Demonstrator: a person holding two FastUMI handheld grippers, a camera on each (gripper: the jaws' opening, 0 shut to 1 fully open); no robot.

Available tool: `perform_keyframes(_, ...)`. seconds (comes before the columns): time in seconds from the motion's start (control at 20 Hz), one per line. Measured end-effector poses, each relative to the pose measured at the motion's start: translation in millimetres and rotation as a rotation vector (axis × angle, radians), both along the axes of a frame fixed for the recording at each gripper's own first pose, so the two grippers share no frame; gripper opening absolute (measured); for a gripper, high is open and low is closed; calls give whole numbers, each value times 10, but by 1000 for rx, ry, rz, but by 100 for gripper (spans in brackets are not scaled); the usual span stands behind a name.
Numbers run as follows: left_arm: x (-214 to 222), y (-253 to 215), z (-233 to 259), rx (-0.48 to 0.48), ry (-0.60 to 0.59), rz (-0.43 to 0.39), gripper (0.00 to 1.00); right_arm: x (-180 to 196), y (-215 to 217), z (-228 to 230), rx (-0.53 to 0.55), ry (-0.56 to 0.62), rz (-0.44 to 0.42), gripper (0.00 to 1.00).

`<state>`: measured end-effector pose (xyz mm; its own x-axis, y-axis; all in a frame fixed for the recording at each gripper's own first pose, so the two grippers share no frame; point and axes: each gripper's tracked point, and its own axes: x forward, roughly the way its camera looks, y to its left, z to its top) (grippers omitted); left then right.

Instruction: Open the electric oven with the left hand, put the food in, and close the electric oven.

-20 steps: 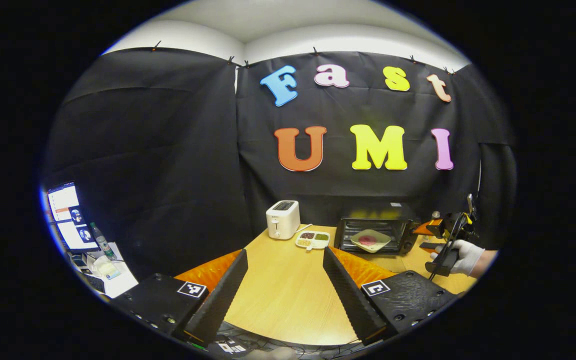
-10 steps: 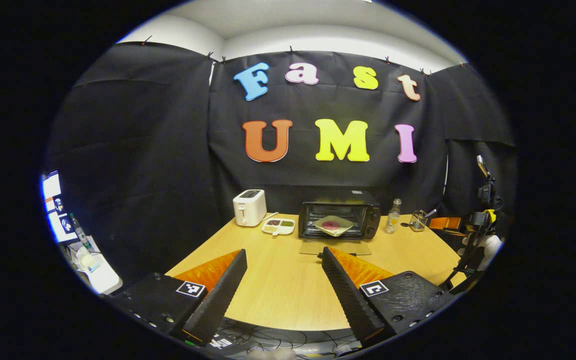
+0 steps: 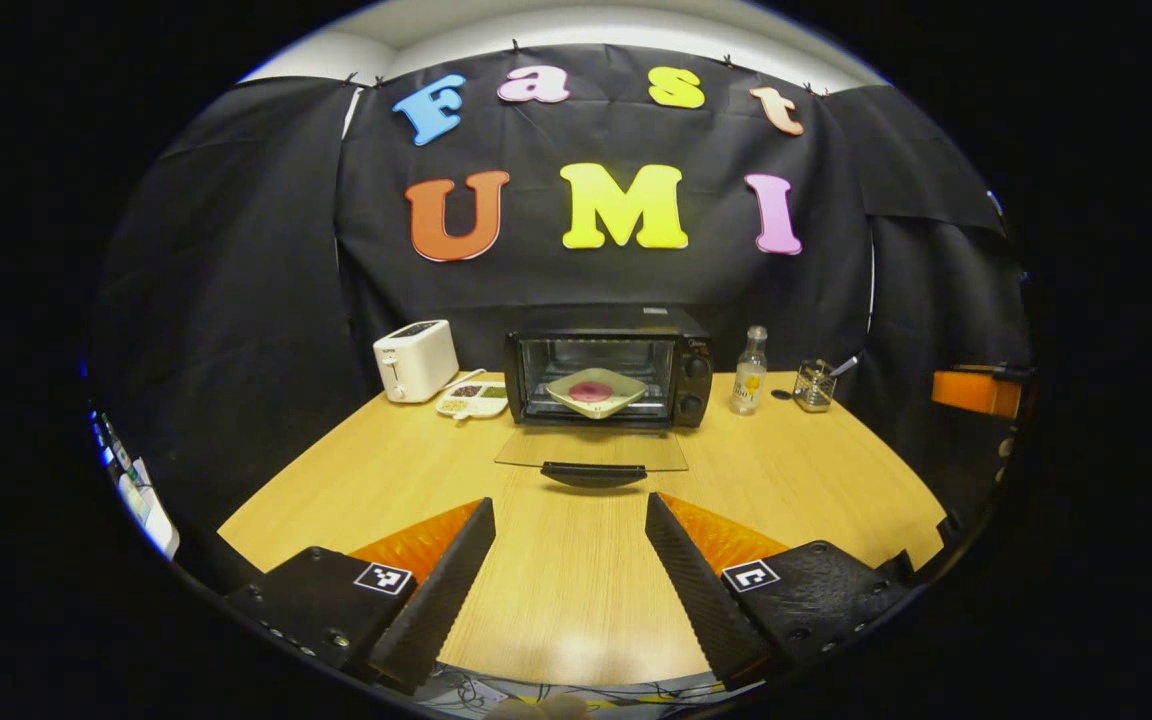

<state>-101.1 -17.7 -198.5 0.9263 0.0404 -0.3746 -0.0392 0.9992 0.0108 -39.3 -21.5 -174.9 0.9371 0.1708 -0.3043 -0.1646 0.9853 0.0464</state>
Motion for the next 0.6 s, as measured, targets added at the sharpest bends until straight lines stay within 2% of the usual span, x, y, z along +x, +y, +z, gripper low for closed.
perform_keyframes(0.05, 109, -74, -111, -6, 14, -23, 97, 18, -73, 23, 2, 2, -4, 96)
perform_keyframes(0.2, 424, -158, -493, -16, 86, -46, 97, 85, -195, 69, 37, 30, -49, 99)
perform_keyframes(0.3, 667, -190, -716, -27, 119, -72, 97, 125, -302, 139, 19, 38, -105, 96)
perform_keyframes(0.45, 1046, -181, -1038, 4, 151, -119, 97, 130, -286, 288, -19, 51, -177, 100)
perform_keyframes(0.5, 1145, -167, -1127, 4, 157, -133, 98, 130, -269, 344, -41, 48, -200, 96)
perform_keyframes(0.6, 1327, -176, -1318, -7, 175, -151, 97, 132, -203, 411, -58, 52, -238, 96)
